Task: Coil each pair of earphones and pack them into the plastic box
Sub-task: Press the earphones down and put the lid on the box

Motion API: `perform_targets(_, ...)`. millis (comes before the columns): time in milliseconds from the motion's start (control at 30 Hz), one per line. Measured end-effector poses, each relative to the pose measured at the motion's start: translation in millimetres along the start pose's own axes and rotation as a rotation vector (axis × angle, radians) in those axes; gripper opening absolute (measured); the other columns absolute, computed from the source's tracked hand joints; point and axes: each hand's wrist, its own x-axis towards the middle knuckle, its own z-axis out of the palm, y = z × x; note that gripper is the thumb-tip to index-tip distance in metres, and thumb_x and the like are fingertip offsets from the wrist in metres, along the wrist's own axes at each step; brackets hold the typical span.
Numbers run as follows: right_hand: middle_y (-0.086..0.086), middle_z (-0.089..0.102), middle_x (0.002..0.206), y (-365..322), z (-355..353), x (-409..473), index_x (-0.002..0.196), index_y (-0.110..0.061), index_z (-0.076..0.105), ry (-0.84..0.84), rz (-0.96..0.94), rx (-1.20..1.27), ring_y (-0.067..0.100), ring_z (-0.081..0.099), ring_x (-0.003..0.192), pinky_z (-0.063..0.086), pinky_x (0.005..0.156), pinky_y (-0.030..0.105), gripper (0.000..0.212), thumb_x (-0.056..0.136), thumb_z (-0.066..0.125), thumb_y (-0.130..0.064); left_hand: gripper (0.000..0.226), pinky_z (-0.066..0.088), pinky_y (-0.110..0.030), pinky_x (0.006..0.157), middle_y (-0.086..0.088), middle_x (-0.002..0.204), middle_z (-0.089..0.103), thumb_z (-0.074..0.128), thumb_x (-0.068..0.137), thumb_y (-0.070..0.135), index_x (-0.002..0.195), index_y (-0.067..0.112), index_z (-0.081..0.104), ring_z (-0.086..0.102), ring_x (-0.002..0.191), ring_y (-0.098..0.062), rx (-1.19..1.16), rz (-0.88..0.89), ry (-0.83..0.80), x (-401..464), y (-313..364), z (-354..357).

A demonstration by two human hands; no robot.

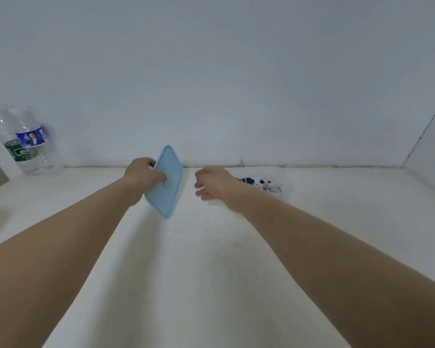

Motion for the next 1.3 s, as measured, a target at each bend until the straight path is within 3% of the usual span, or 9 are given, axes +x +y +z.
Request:
perform_targets(67, 0.013, 0.059, 0.098, -15.9, -25.1, 3.2, 0.108, -0.012, 0.057, 0.162, -0.1, 0.027, 0.029, 0.064, 0.082, 0.051, 0.074, 0.035, 0.017, 0.098, 0.045, -0.018, 0.02, 0.04, -0.033, 0.074, -0.014, 0.102, 0.065, 0.067, 0.087, 0.007, 0.106, 0.011, 0.061, 0.059, 0.092, -0.033, 0.122, 0.181, 0.05, -0.6, 29.6, 7.2)
perform_targets(167, 0.006, 0.062, 0.103, -24.8, -71.2, 4.3, 0.121, -0.028, 0.056, 0.444, -0.148, 0.041, 0.035, 0.067, 0.102, 0.053, 0.097, 0.045, 0.042, 0.085, 0.041, -0.045, 0.023, 0.034, -0.033, 0.072, -0.019, 0.097, 0.059, 0.055, 0.093, 0.006, 0.116, 0.007, 0.057, 0.057, 0.091, -0.036, 0.385, 0.547, 0.105, -5.0, 65.8, 32.2)
perform_targets(267, 0.003, 0.06, 0.095, -22.4, -108.6, -6.8, 0.124, -0.028, 0.055, 0.513, -0.136, 0.121, 0.026, 0.065, 0.084, 0.054, 0.089, 0.04, 0.031, 0.1, 0.039, -0.038, 0.033, 0.042, -0.039, 0.073, -0.014, 0.094, 0.049, 0.047, 0.099, 0.006, 0.131, 0.011, 0.055, 0.052, 0.091, -0.036, 0.509, 0.855, 0.024, -9.9, 76.8, 69.0)
perform_targets(400, 0.009, 0.065, 0.082, 2.1, -141.2, -9.2, 0.078, -0.014, 0.06, 0.538, -0.069, 0.109, 0.023, 0.062, 0.072, 0.057, 0.092, 0.044, 0.023, 0.091, 0.054, -0.033, 0.05, 0.048, -0.043, 0.075, -0.01, 0.117, 0.054, 0.043, 0.102, 0.01, 0.148, 0.03, 0.043, 0.049, 0.102, -0.033, 0.687, 0.958, -0.066, -21.7, 82.1, 110.4)
perform_targets(500, 0.005, 0.07, 0.084, 30.3, -152.0, -5.4, 0.079, -0.016, 0.07, 0.564, -0.094, -0.028, 0.026, 0.068, 0.086, 0.056, 0.094, 0.047, 0.012, 0.077, 0.071, -0.027, 0.056, 0.048, -0.041, 0.074, -0.006, 0.126, 0.051, 0.044, 0.102, 0.011, 0.151, 0.037, 0.037, 0.05, 0.104, -0.029, 0.795, 1.015, -0.108, -22.1, 81.2, 125.2)
perform_targets(733, 0.0, 0.067, 0.103, 69.3, -160.5, -0.3, 0.112, -0.012, 0.07, 0.626, -0.087, -0.149, 0.016, 0.059, 0.094, 0.038, 0.079, 0.022, 0.027, 0.086, 0.064, -0.011, 0.058, 0.046, -0.044, 0.101, -0.005, 0.153, 0.04, 0.04, 0.104, 0.053, 0.158, 0.04, 0.024, 0.048, 0.127, -0.029, 0.8, 0.884, -0.253, -16.6, 68.2, 147.2)
perform_targets(1067, -0.001, 0.065, 0.106, 102.1, -161.4, -6.4, 0.117, -0.012, 0.066, 0.666, -0.124, -0.283, 0.015, 0.056, 0.091, 0.036, 0.078, 0.02, 0.027, 0.093, 0.053, -0.011, 0.08, 0.032, -0.04, 0.118, -0.008, 0.165, 0.023, 0.041, 0.092, 0.073, 0.159, 0.034, 0.02, 0.031, 0.147, -0.029, 0.806, 0.702, -0.326, -14.6, 51.3, 154.1)
perform_targets(1200, 0.002, 0.066, 0.11, 105.7, -160.4, -4.0, 0.12, -0.011, 0.065, 0.655, -0.133, -0.321, 0.017, 0.057, 0.091, 0.036, 0.078, 0.021, 0.028, 0.095, 0.051, -0.01, 0.087, 0.013, -0.044, 0.126, -0.01, 0.169, 0.011, 0.037, 0.09, 0.078, 0.161, 0.033, 0.013, 0.011, 0.155, -0.033, 0.923, 0.707, -0.296, -15.8, 48.3, 153.8)
perform_targets(1300, 0.004, 0.067, 0.118, 106.3, -160.7, -3.6, 0.124, -0.011, 0.064, 0.646, -0.138, -0.335, 0.017, 0.058, 0.093, 0.036, 0.08, 0.021, 0.031, 0.096, 0.05, -0.011, 0.088, 0.015, -0.043, 0.126, -0.01, 0.17, 0.007, 0.036, 0.09, 0.078, 0.161, 0.033, 0.011, 0.009, 0.155, -0.03, 0.886, 0.675, -0.328, -16.1, 47.4, 153.3)
